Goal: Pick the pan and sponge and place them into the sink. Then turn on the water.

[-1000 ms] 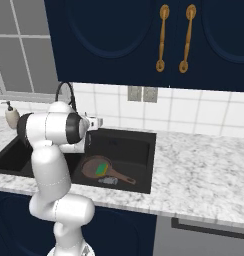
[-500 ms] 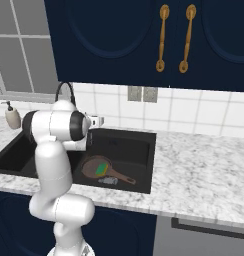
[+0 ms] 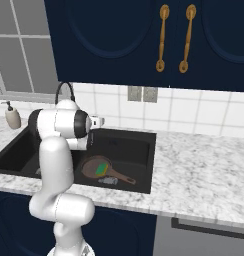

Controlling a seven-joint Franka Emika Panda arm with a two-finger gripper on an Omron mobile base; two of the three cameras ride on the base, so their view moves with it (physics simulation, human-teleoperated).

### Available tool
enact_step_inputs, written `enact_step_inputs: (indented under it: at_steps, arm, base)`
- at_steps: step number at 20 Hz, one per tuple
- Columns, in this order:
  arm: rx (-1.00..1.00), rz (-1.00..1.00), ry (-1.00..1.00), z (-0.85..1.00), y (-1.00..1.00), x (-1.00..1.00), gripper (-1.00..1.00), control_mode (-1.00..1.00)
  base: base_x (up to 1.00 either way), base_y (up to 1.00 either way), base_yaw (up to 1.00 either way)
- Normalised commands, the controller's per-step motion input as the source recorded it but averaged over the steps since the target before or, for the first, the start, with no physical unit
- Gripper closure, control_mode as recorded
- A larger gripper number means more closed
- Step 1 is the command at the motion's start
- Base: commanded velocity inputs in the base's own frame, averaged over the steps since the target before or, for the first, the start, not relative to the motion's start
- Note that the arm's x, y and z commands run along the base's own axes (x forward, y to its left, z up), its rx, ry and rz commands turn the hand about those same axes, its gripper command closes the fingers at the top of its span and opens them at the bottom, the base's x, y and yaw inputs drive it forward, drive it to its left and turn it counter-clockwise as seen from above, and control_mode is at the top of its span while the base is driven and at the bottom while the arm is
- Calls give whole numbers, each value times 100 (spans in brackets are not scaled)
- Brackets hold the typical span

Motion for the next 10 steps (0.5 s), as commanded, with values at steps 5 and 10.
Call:
enact_step_inputs:
  at_steps: [5, 10]
  arm:
    - [0, 0, -9, -37, 7, 9, -100, -100]
    - [0, 0, -10, -29, 0, 18, -100, -100]
  base:
    - [0, 0, 0]
    - [0, 0, 0]
